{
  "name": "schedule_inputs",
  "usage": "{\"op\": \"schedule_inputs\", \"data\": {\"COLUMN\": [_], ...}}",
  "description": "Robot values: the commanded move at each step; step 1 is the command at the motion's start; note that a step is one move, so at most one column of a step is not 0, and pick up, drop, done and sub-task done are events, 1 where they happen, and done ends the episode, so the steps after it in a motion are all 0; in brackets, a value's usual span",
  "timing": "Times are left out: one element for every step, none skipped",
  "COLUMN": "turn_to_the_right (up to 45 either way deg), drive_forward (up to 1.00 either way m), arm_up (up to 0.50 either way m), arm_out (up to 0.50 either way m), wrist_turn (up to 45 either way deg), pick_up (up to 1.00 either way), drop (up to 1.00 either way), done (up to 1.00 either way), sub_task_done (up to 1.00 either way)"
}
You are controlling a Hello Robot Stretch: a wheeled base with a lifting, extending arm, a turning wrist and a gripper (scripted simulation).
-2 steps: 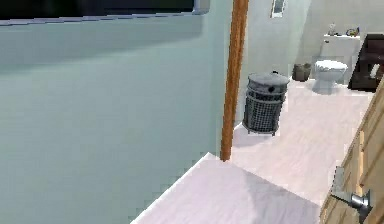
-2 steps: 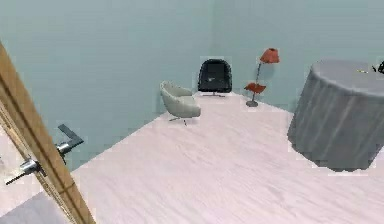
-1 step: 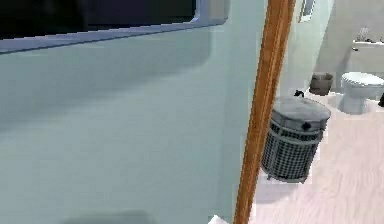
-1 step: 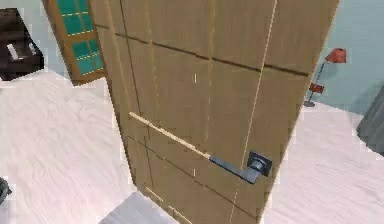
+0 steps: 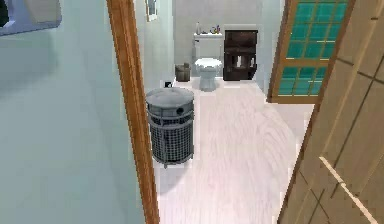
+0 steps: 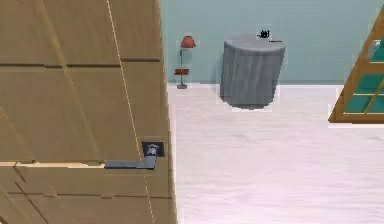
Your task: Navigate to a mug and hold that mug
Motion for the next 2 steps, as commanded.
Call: {"op": "schedule_inputs", "data": {"turn_to_the_right": [0.0,21.0], "drive_forward": [0.45,0.00], "arm_up": [0.00,0.00], "arm_out": [0.00,0.00], "wrist_turn": [0.0,0.0], "pick_up": [0.00,0.00], "drop": [0.00,0.00], "done": [0.00,0.00], "sub_task_done": [0.00,0.00]}}
